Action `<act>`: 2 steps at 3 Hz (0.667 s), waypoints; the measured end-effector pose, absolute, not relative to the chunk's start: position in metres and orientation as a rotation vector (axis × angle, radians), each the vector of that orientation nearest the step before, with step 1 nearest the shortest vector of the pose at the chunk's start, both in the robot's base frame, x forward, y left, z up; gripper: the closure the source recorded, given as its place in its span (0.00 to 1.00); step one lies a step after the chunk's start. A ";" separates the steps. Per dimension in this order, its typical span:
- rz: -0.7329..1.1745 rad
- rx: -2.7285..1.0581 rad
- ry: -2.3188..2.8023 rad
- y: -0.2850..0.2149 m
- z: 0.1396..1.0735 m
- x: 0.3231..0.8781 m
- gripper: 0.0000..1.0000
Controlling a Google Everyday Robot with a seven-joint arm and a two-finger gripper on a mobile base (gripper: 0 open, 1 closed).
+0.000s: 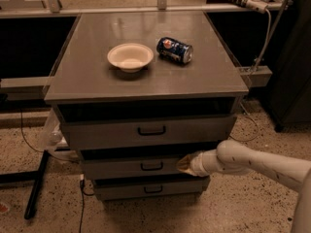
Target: Close middle drawer
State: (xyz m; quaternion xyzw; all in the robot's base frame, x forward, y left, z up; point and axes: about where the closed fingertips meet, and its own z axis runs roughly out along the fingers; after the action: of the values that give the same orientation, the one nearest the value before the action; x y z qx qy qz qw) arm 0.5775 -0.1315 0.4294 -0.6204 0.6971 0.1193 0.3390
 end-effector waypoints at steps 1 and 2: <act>0.295 -1.613 1.803 -0.129 0.435 0.590 0.81; 0.317 -1.624 1.792 -0.129 0.436 0.578 0.58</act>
Offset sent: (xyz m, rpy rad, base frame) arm -0.0123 -0.0016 0.0095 0.0179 -0.0050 0.0308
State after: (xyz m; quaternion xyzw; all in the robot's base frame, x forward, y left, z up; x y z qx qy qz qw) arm 0.5785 -0.1289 0.4355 -0.6251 0.6898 0.1222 0.3443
